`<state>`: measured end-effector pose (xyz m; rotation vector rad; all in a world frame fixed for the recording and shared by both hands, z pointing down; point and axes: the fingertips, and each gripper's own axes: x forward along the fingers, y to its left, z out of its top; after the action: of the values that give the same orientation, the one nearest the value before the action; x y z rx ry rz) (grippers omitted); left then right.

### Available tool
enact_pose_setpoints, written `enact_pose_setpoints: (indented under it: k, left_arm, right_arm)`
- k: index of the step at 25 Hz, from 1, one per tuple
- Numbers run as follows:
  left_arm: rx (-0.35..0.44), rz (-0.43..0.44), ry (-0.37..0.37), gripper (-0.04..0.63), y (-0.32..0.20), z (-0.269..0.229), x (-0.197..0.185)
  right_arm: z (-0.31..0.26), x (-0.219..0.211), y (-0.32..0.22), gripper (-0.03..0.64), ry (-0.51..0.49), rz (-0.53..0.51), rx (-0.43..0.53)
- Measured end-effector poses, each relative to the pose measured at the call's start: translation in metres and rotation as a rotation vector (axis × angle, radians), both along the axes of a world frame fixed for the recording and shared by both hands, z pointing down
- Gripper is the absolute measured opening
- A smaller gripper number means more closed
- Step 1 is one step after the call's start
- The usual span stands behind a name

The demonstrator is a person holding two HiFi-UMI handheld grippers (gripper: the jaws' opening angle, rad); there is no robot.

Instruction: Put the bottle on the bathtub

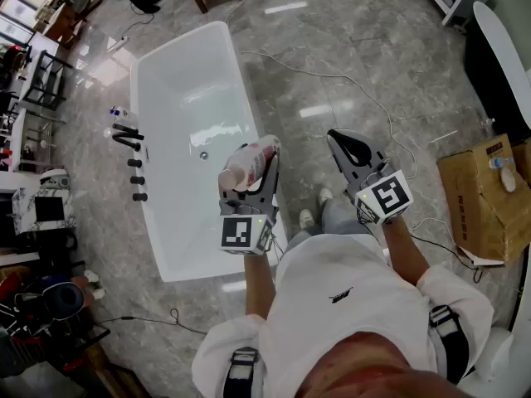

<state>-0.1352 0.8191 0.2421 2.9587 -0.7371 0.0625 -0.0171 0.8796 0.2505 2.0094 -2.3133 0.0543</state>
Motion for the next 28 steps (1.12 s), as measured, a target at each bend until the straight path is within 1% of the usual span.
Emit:
enact_pose_setpoints:
  k: [3, 5, 8, 11, 17, 23, 28]
  left_arm:
    - [0.023, 0.000, 0.010, 0.235, -0.013, -0.006, 0.026]
    - [0.025, -0.013, 0.002, 0.235, -0.023, -0.003, 0.041]
    - [0.036, -0.032, -0.003, 0.235, -0.040, -0.004, 0.064]
    - [0.048, -0.051, 0.008, 0.235, -0.054, -0.007, 0.080]
    - [0.057, -0.063, 0.002, 0.235, -0.085, -0.006, 0.115]
    - [0.050, -0.075, -0.009, 0.235, -0.142, 0.004, 0.141]
    - [0.046, -0.073, -0.019, 0.235, -0.210, 0.007, 0.159]
  right_arm:
    - [-0.002, 0.025, -0.016, -0.005, -0.025, -0.001, 0.035]
    - [-0.002, 0.039, -0.026, -0.005, -0.034, -0.012, 0.038]
    - [-0.004, 0.058, -0.045, -0.005, -0.017, -0.041, 0.035]
    - [-0.006, 0.073, -0.064, -0.005, -0.004, -0.071, 0.042]
    - [-0.010, 0.110, -0.108, -0.005, 0.000, -0.094, 0.053]
    - [-0.001, 0.133, -0.172, -0.005, -0.013, -0.129, 0.034]
    - [0.002, 0.149, -0.241, -0.005, -0.016, -0.135, 0.020]
